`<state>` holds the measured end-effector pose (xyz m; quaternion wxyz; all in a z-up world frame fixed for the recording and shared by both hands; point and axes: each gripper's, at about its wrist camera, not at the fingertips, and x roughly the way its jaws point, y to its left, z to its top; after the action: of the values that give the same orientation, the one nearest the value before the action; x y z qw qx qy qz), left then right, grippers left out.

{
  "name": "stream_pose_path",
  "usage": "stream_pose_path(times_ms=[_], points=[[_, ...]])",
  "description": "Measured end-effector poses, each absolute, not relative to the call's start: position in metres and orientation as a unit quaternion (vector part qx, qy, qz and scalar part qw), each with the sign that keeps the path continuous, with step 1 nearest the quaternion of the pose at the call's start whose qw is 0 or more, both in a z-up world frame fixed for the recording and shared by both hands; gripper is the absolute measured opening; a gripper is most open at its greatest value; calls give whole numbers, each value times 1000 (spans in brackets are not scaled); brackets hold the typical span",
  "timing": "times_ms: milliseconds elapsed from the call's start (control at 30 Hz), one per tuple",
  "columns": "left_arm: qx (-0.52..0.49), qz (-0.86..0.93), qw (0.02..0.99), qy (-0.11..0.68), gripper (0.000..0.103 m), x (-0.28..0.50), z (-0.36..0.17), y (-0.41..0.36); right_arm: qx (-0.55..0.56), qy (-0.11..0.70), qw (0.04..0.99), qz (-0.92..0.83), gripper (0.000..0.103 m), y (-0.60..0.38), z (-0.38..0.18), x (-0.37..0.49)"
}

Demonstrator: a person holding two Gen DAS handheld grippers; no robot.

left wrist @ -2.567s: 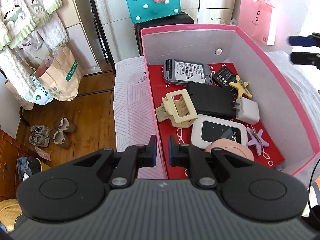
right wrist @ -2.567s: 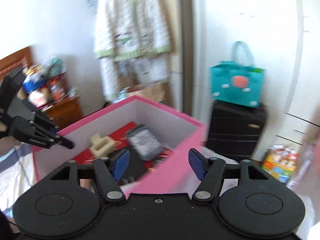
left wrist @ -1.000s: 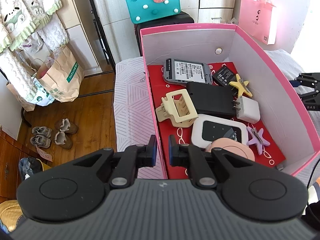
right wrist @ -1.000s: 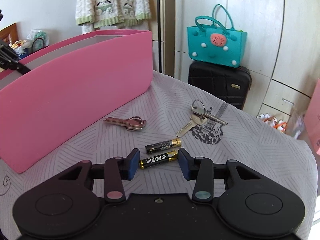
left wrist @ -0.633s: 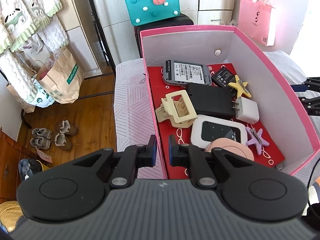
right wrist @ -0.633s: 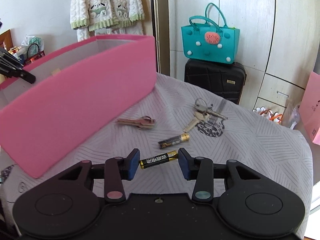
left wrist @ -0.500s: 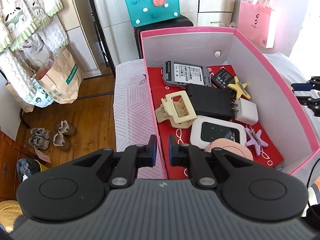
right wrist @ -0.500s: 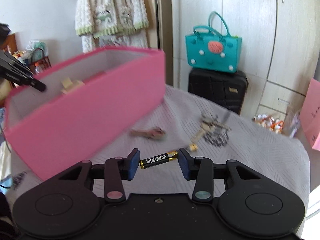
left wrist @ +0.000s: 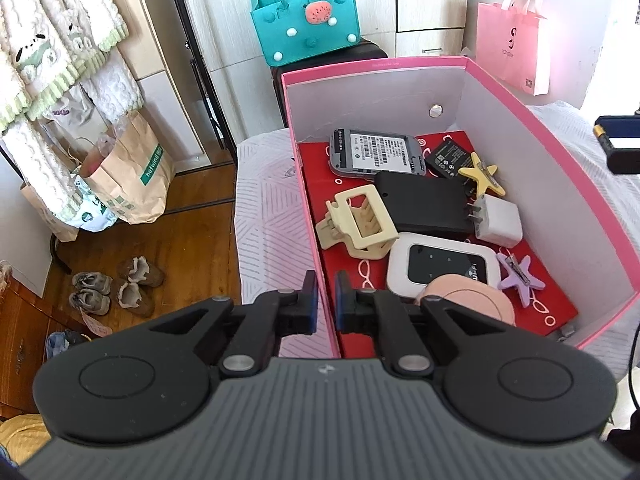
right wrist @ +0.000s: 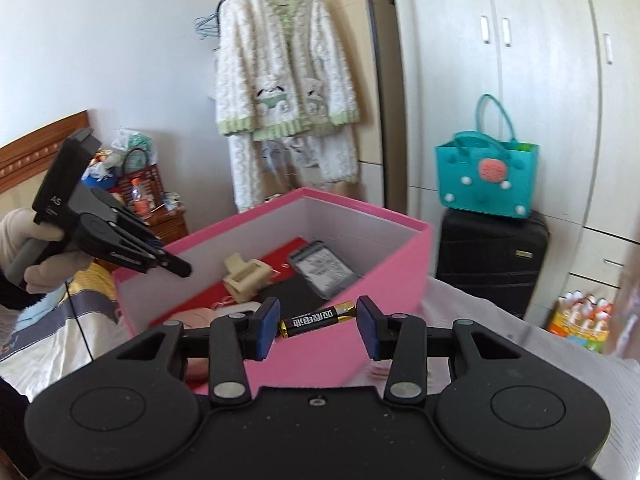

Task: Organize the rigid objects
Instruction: 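Carry the AA battery into the pink box and release it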

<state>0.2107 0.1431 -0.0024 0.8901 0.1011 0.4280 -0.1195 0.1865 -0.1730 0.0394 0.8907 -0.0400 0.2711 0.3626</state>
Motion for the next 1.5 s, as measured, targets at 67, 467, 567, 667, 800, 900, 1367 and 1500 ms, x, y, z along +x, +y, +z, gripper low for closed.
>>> stream_pose_path(times_ms=[67, 467, 567, 667, 800, 900, 1367, 1500], points=[[97, -121, 890, 429, 6, 213, -2, 145, -47, 273, 886, 372, 47, -160, 42, 190], [130, -124, 886, 428, 6, 211, -3, 139, -109, 364, 841, 386, 47, -74, 35, 272], [150, -125, 883, 426, 6, 210, -3, 135, -135, 380, 832, 380, 47, -58, 25, 292], [153, -127, 882, 427, 6, 210, -3, 134, -144, 399, 825, 374, 47, -46, 16, 309], [148, -131, 884, 424, 6, 209, -3, 138, -151, 413, 819, 367, 47, -32, 9, 321], [145, -134, 884, 424, 6, 210, -3, 139, -164, 439, 804, 365, 47, -23, 3, 326], [132, -132, 886, 425, 6, 211, -2, 141, -82, 396, 837, 369, 61, -67, 40, 294], [131, -132, 885, 426, 6, 211, -2, 141, -73, 371, 854, 357, 65, -93, 54, 271]])
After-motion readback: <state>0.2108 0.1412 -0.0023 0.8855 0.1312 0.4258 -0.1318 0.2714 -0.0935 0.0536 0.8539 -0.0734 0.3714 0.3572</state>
